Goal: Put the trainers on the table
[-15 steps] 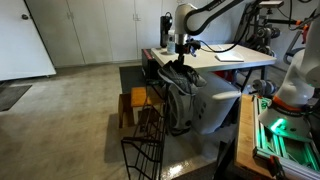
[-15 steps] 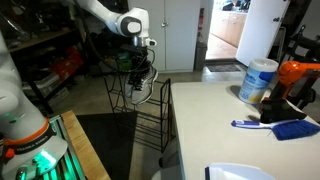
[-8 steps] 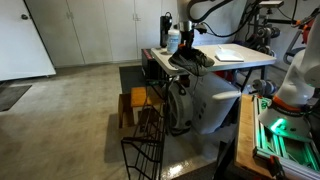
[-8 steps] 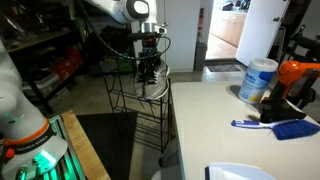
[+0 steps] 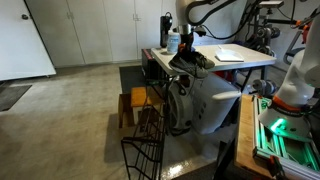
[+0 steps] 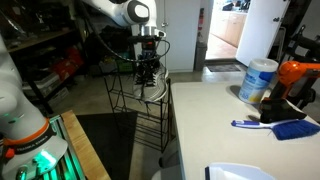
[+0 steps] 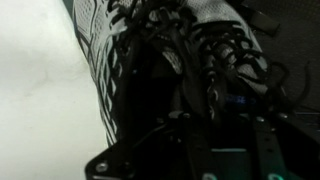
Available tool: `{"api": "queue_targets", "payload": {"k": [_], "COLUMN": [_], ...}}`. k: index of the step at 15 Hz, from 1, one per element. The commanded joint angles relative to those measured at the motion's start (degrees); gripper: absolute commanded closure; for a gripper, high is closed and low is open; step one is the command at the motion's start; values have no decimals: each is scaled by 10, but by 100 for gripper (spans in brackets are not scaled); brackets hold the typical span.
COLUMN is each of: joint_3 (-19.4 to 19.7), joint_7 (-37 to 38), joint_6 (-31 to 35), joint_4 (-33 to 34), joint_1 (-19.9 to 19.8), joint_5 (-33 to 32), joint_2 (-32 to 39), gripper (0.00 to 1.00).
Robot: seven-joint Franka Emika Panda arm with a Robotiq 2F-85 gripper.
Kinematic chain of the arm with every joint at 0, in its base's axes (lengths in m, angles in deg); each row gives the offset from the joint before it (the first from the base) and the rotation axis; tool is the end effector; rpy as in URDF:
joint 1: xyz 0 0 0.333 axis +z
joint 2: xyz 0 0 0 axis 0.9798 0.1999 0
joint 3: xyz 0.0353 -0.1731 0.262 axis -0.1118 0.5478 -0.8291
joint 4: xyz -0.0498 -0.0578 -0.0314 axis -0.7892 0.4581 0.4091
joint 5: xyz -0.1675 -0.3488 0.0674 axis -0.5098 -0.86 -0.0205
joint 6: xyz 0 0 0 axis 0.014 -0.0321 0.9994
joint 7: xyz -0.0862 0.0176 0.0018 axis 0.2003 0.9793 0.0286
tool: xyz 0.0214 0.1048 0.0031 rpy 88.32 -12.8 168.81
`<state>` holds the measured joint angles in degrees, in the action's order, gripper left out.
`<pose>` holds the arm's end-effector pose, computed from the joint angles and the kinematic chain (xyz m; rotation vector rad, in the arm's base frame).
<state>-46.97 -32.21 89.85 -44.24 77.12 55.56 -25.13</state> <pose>0.5714 -0.0290 0.3938 2.9075 0.6207 -0.3286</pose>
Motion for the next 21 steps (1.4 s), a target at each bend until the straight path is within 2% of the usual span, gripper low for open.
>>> {"api": "queue_targets", "payload": {"k": [1,6,8,12,16,21], "joint_3": [11,32,37,47,54,66], "joint_7": [-68,-147,-185,-242,-261,-272], "joint_6": [-48,-45,-41,-49,-38,-53], "joint_4": [53,116,151,224,292,349], "joint_1": [-15,-35,-46,-65,-84,-86], "joint_5": [-29,-113,-128,-129,-119,-136], "joint_2": [30,74,103,160,220,280], "gripper": [96,96,97,97,96,96]}}
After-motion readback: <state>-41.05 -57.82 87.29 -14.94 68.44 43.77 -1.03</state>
